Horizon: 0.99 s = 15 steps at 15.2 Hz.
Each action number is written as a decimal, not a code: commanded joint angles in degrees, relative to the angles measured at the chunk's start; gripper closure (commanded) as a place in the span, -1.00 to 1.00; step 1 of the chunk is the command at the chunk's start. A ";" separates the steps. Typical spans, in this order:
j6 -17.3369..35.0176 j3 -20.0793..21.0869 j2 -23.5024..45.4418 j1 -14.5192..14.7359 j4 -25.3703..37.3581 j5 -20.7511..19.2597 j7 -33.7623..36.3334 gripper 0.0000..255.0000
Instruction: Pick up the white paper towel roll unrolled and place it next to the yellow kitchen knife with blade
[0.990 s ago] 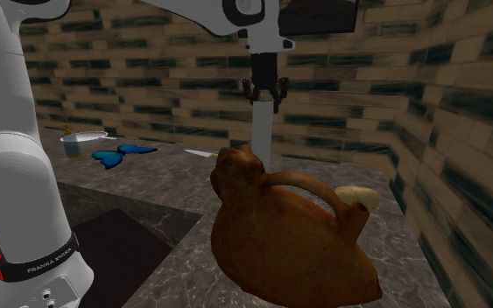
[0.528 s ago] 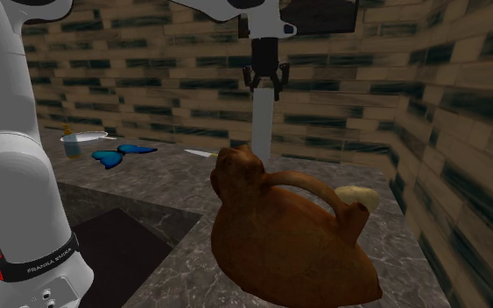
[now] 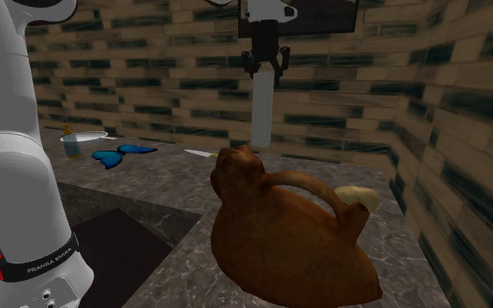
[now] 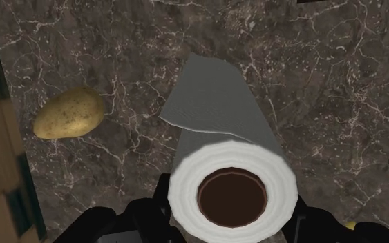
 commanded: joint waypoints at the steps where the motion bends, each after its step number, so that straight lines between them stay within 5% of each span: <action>1: -1.91 -0.10 0.53 -0.16 2.40 0.16 -0.24 1.00; 12: -12.24 -0.50 5.10 -1.20 17.15 1.56 -1.15 1.00; 15: -11.27 1.19 1.89 1.85 13.01 0.19 3.13 1.00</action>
